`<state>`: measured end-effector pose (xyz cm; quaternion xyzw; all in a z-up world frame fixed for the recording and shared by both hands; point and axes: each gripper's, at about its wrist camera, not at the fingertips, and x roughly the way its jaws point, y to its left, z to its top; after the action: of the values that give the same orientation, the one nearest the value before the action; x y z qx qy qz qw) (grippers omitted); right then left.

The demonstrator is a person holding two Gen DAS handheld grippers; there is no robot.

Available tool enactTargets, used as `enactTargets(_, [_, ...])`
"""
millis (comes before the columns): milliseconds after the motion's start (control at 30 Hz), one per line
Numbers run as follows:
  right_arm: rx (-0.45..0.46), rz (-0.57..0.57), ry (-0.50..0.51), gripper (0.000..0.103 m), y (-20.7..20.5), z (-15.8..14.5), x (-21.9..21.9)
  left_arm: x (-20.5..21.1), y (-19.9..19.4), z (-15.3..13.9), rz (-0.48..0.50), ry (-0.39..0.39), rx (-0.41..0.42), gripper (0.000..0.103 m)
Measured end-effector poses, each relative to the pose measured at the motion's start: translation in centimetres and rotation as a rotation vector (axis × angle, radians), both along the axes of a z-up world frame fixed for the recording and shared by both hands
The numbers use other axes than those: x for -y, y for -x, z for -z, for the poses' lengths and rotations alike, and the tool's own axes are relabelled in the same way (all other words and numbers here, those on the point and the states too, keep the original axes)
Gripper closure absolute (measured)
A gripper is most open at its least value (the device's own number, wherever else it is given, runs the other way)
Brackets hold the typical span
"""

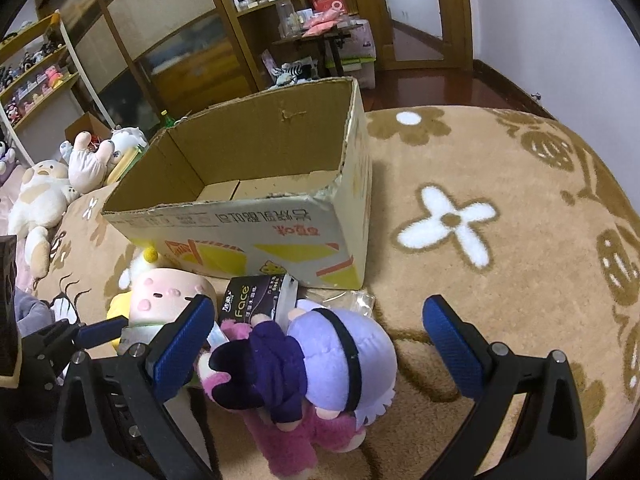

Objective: Organize soft objects
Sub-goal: 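Reach the left tool to the green tissue pack while the right tool approaches the purple-haired doll, then close the left tool on the green tissue pack while the right tool grasps the purple-haired doll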

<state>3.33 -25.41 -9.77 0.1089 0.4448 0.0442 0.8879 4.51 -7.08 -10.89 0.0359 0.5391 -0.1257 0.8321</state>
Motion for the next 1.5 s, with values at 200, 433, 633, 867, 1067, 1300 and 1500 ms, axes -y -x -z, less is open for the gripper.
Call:
enactTargets(200, [-0.032, -0.028, 0.007, 0.0, -0.3, 0.8, -0.7, 0.2, -0.1, 0.7, 0.004, 0.011, -0.043, 0.031])
enactTargets(433, [-0.083, -0.034, -0.08, 0.0, -0.4, 1.9, -0.6, 0.1, 0.0, 0.5, 0.008, 0.029, -0.047, 0.046])
enactTargets(633, [-0.106, -0.024, -0.079, 0.0, -0.4, 2.4, -0.6, 0.0, 0.1, 0.6, 0.014, 0.018, -0.051, 0.043])
enactTargets(867, [-0.126, -0.018, -0.083, 0.0, -0.4, 2.7, -0.4, 0.2, 0.3, 1.0, 0.023, 0.013, -0.074, 0.043])
enactTargets(1067, [-0.138, -0.028, -0.079, 0.0, -0.4, 2.8, -0.4, 0.9, 0.8, 0.9, 0.045, -0.008, -0.052, 0.051])
enactTargets(1300, [-0.147, -0.038, -0.066, 0.003, -0.3, 2.8, -0.7, 0.5, 1.0, 0.4, 0.043, -0.003, -0.04, 0.052])
enactTargets(1500, [-0.144, -0.016, -0.078, 0.003, 0.1, 2.7, -0.4, -0.4, 1.4, -0.2, 0.037, 0.007, -0.024, 0.052])
